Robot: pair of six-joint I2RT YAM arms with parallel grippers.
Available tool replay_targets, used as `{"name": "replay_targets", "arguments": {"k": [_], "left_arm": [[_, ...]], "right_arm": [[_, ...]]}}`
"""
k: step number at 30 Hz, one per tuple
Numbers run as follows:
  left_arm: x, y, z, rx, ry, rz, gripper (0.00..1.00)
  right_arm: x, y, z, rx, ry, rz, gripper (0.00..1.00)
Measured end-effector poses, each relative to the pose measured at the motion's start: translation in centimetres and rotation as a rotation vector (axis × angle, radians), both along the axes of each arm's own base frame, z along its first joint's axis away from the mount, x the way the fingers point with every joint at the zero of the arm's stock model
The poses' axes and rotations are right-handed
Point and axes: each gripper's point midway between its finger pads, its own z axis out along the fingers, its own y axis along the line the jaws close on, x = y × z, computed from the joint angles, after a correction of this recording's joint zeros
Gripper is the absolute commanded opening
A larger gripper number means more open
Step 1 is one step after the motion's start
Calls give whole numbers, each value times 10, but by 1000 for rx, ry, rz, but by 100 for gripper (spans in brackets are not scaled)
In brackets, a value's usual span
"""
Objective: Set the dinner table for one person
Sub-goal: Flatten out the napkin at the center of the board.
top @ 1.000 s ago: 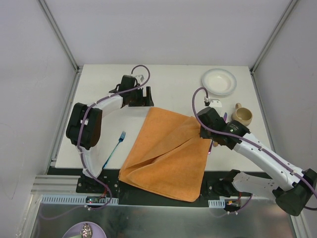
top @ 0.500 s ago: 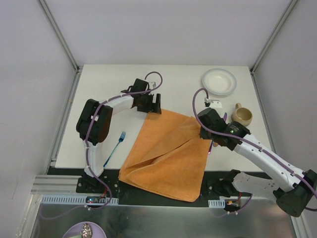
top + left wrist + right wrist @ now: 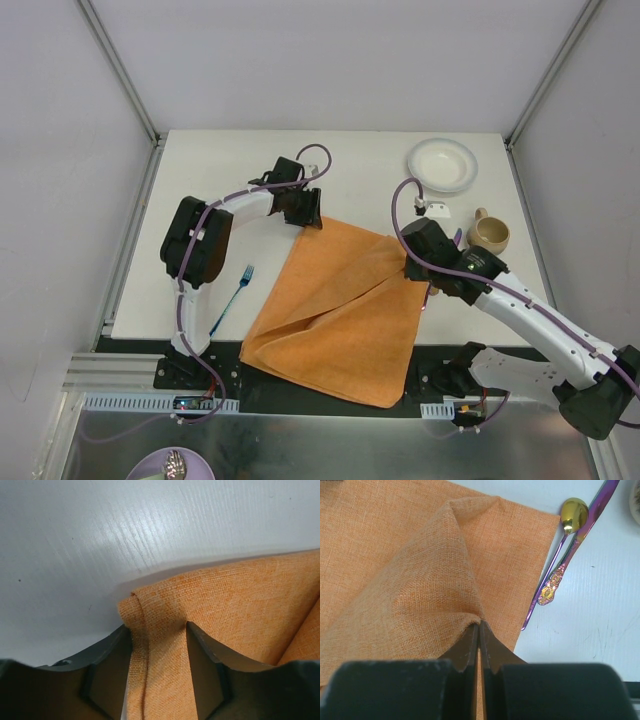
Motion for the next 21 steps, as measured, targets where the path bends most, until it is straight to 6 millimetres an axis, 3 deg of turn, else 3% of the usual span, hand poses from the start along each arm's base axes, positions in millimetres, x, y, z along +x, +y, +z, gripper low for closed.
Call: {"name": "replay_targets", "arguments": {"k": [2,3,5,14,18,21], "left_arm": [[0,0,-1,1,2,-1,24],[-1,0,-2,3,8,-1,7],[-3,0,-5,4,20,0,0],[-6,3,-5,7,28,14,0],[-9,21,6,10,25,59,0],[-6,45,22,-3,18,123,0]], "right_arm": [[0,0,0,-1,1,0,1],[0,0,-1,-2,2,0,1],[0,0,-4,-7,7,0,1],[-2,-2,-41,-63,73,-13,1],[-3,-6,-55,-97,106,-46,1],[-2,-10,-62,-129,117,-83,1]]}}
